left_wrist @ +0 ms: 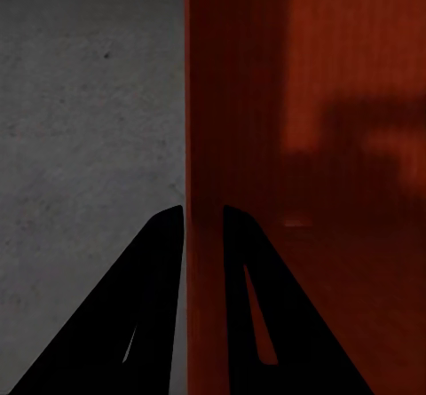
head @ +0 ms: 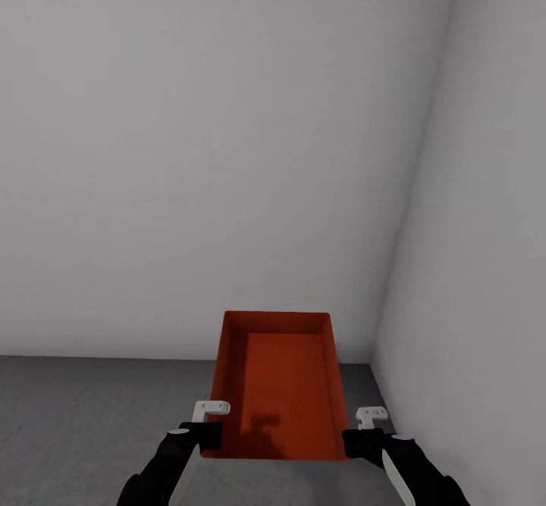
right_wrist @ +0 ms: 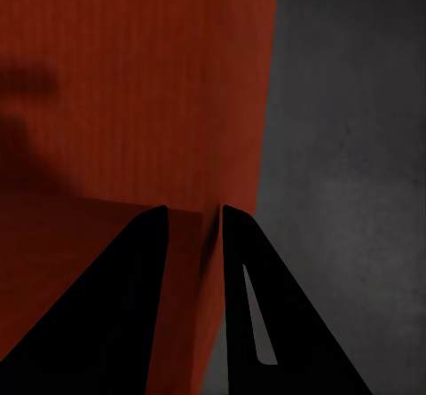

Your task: Move the two storage containers from the living room to the garage. In the garage, place one container on the floor and stack the other container on top of it (either order is fine).

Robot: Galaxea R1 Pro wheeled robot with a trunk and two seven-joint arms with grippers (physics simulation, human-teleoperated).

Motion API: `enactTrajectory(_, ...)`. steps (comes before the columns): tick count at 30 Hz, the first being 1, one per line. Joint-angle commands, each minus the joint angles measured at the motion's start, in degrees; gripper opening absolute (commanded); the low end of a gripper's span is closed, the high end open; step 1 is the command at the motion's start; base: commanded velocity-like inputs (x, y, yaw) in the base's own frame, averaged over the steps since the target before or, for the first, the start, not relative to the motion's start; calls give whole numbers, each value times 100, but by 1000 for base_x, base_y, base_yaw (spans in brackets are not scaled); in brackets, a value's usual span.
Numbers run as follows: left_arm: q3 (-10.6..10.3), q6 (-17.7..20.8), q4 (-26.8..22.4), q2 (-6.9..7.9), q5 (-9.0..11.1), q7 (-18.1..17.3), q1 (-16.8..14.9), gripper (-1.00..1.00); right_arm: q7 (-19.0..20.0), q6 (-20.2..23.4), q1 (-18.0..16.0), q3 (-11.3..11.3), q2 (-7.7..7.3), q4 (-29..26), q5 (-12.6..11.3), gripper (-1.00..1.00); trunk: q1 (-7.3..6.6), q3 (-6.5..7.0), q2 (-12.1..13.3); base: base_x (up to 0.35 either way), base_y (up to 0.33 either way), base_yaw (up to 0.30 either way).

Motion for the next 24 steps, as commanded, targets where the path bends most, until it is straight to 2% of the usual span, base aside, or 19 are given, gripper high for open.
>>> enactTrajectory(1, 78, 46, -8, -29, 72, 42, -5, -100, 5, -73, 1, 172, 31, -21, 10, -100, 4, -10, -8, 267, -61, 0)
enactTrajectory(7, 80, 46, -8, -29, 72, 42, -5, -100, 5, -73, 1, 178, 31, -21, 9, -100, 4, -10, -8, 181, -48, 0)
enactTrajectory(24, 81, 46, -8, -34, 76, 42, -5, -100, 5, -81, 1, 181, 31, 2, 12, -100, 4, -10, -8, 6, -2, 0)
